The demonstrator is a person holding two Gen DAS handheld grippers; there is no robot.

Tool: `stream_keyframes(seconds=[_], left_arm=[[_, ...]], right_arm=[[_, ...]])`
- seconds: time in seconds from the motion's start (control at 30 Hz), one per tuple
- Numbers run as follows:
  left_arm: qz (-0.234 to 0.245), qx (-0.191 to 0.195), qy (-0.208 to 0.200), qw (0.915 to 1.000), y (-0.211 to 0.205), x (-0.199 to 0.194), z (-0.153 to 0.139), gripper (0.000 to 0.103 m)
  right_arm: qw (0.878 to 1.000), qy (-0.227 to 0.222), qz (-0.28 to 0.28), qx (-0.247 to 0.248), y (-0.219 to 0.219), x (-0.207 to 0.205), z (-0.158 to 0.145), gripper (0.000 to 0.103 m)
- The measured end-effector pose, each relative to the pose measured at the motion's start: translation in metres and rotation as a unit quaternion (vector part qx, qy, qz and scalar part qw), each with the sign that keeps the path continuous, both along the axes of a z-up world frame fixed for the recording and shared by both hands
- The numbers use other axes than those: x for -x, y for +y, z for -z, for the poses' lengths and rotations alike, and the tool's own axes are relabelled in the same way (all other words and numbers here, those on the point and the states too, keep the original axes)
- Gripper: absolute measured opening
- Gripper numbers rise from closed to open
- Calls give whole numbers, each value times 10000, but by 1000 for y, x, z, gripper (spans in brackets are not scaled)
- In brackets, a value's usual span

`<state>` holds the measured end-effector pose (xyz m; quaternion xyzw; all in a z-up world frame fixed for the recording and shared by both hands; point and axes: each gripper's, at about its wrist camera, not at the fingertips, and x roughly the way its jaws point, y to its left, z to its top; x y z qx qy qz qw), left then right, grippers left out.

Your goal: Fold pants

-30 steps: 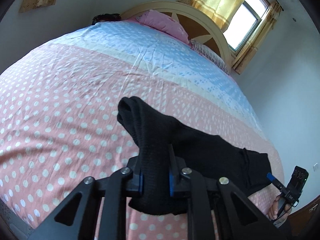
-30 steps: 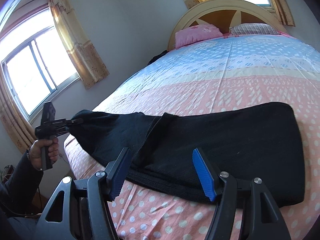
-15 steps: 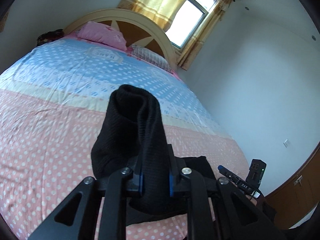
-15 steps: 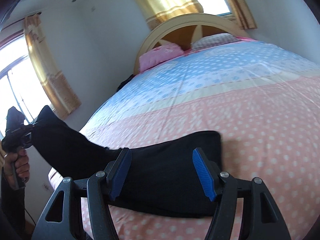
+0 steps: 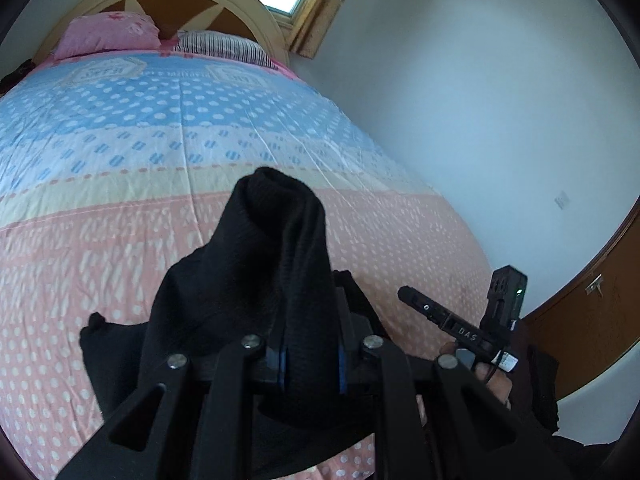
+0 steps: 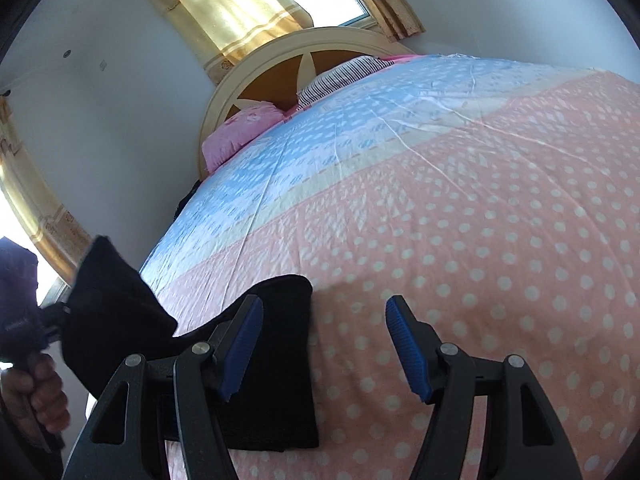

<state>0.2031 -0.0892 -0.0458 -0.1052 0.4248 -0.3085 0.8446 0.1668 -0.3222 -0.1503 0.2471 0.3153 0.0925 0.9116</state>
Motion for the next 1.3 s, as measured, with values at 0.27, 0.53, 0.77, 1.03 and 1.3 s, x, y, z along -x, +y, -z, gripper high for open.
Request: stream_keyframes(seconds=[0.27, 0.53, 0.77, 1.03, 1.3], left_arm=[[353, -666, 329, 9966, -71, -10, 50, 18], [512, -736, 49, 9960, -96, 6, 41, 35], [237, -570, -726, 9954, -59, 33, 6, 68], [-939, -1238, -1056, 9822, 17, 42, 32, 82], [-1428, -1154, -806, 9797, 47, 34, 60, 84]], right_arm=[[9999, 86, -100, -40, 4, -6, 8, 65], [9996, -132, 91, -234, -6, 0, 4, 65], [9975, -492, -281, -432, 7, 11, -19, 66], [9935, -325, -991, 447, 83, 13, -36, 70], [9921, 471, -919, 713, 101, -2, -6, 37]])
